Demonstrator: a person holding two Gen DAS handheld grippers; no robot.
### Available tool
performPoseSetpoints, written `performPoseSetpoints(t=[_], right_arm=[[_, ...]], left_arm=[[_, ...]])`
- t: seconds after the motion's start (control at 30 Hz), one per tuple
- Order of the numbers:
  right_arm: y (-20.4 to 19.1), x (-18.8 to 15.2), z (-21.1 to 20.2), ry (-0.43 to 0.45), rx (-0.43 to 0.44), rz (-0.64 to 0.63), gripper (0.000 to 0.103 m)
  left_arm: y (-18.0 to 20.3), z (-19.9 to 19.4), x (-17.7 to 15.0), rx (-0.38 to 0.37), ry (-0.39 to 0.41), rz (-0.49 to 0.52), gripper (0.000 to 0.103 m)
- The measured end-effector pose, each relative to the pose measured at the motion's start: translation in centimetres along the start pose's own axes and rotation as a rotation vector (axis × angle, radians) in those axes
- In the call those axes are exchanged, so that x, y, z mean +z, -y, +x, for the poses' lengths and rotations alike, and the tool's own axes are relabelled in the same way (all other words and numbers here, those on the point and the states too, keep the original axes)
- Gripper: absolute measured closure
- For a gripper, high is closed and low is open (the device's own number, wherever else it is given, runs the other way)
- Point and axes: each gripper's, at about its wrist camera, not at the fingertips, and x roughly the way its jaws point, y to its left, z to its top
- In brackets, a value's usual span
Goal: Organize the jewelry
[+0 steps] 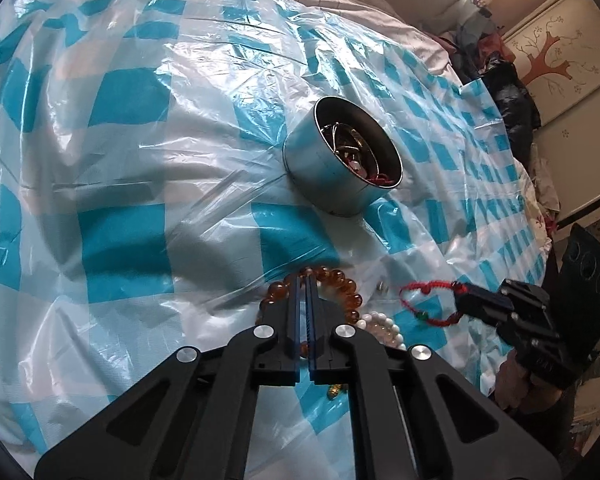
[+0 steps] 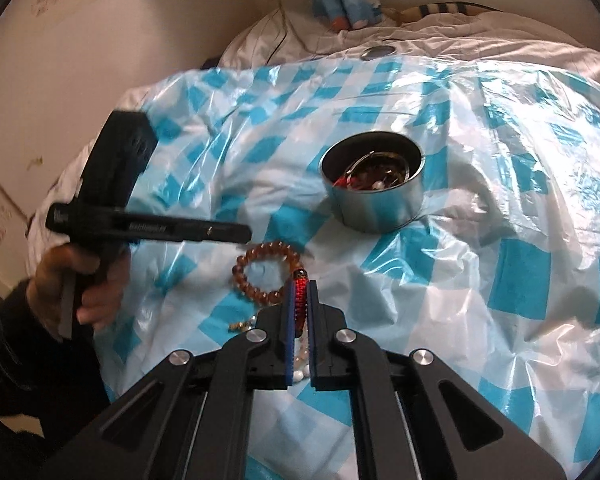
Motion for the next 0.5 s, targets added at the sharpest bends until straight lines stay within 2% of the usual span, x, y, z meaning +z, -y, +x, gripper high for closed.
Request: performPoseSetpoints(t=[0.07, 0.13, 0.2, 0.27, 0.4, 0.47, 0.5], right_arm=[[0.1, 0.1, -0.1, 0.003, 0.0, 0.006, 0.097], [0.1, 0.0, 0.0, 0.0, 0.001, 0.006, 0.097], [0.0, 0.0, 0.0, -0.003, 0.001, 0.002, 0.097], [0.0, -0.1, 0.0, -0.003, 0.003, 0.001, 0.097], [-0.1, -0.1, 0.2, -0.009, -0.005, -0.006, 0.097], [-0.1, -0.1, 0.2, -0.007, -0.007, -0.004, 0.097], [-0.1, -0.1, 0.2, -0.003, -0.008, -0.001, 0.097]], left_arm=[[-0.2, 0.4, 0.0, 0.004, -0.023, 0.004, 0.1], [-0.4, 1.0, 0.0, 0.041, -0.036, 0.006, 0.094], [-0.2, 1.5, -0.1, 0.09, -0.039, 0.036, 0.063], [-0.1, 1.8, -0.2, 0.096, -0.036, 0.051, 0.058], [1.0, 2.6, -0.6, 0.177, -0.038, 0.131, 0.059], [1.8, 2.7, -1.0, 0.245, -0.036, 0.192, 0.082], [2.1, 2.7, -1.1, 0.254, -0.041, 0.212, 0.093]])
